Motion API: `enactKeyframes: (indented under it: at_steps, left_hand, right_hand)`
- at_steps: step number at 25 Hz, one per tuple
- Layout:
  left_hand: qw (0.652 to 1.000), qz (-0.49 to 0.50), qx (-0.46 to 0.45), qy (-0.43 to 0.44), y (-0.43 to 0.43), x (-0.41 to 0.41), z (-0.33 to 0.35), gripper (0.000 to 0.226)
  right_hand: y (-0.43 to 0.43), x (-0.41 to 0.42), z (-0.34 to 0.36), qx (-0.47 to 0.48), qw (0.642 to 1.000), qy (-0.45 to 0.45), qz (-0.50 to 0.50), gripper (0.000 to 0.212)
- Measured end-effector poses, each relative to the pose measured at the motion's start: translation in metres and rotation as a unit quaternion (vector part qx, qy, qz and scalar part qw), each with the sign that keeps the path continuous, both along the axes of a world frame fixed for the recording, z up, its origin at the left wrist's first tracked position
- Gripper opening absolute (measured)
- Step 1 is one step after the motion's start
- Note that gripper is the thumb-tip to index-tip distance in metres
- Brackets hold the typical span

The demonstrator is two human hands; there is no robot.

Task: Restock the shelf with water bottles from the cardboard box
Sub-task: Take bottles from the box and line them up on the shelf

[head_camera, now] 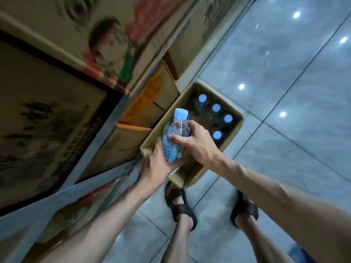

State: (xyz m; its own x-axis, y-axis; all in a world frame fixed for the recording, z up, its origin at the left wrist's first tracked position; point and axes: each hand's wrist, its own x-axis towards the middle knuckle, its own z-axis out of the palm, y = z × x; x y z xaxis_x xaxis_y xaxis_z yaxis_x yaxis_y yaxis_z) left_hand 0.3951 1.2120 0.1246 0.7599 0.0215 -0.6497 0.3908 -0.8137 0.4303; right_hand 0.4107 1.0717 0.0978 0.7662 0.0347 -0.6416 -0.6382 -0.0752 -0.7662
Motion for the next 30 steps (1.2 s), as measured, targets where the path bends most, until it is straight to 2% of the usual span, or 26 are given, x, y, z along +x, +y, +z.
enactKeyframes:
  at_steps: [2, 4, 6, 9, 13, 17, 21, 25, 27, 30]
  left_hand:
    - [1.0, -0.006, -0.003, -0.03, -0.028, 0.023, 0.064, 0.084]
    - [0.998, -0.022, -0.037, -0.041, -0.046, 0.045, 0.133, 0.084]
    - [0.993, -0.047, -0.1, -0.039, -0.054, 0.065, 0.217, 0.07]
    - [0.977, -0.067, -0.201, 0.001, -0.055, 0.086, 0.346, 0.048]
    - [0.953, -0.097, -0.275, 0.079, -0.043, 0.084, 0.496, 0.038]
    - [0.94, -0.058, -0.332, 0.052, -0.018, 0.053, 0.608, 0.03]
    - [0.937, 0.001, -0.348, -0.016, 0.017, 0.032, 0.656, 0.033]
    - [0.923, 0.107, -0.35, -0.117, 0.062, 0.03, 0.659, 0.052]
    - [0.93, 0.163, -0.284, -0.169, 0.087, 0.033, 0.647, 0.07]
    - [0.957, 0.187, -0.093, -0.203, 0.11, 0.034, 0.629, 0.068]
  right_hand:
    - [-0.025, 0.018, 0.075, 0.049, 0.998, -0.008, -0.028, 0.051]
    - [-0.054, 0.038, 0.157, 0.084, 0.996, -0.033, -0.008, 0.039]
    - [-0.084, 0.058, 0.248, 0.123, 0.99, -0.045, 0.058, 0.022]
    - [-0.118, 0.079, 0.38, 0.126, 0.972, -0.076, 0.183, 0.014]
    - [-0.119, 0.085, 0.516, 0.076, 0.95, -0.15, 0.263, 0.017]
    - [-0.09, 0.078, 0.627, 0.078, 0.922, -0.187, 0.331, 0.028]
    - [-0.049, 0.08, 0.688, 0.069, 0.893, -0.239, 0.376, 0.032]
    - [0.011, 0.103, 0.71, 0.008, 0.861, -0.302, 0.408, 0.039]
    - [0.042, 0.119, 0.712, -0.033, 0.849, -0.335, 0.408, 0.046]
    - [0.091, 0.145, 0.714, -0.081, 0.834, -0.365, 0.406, 0.058]
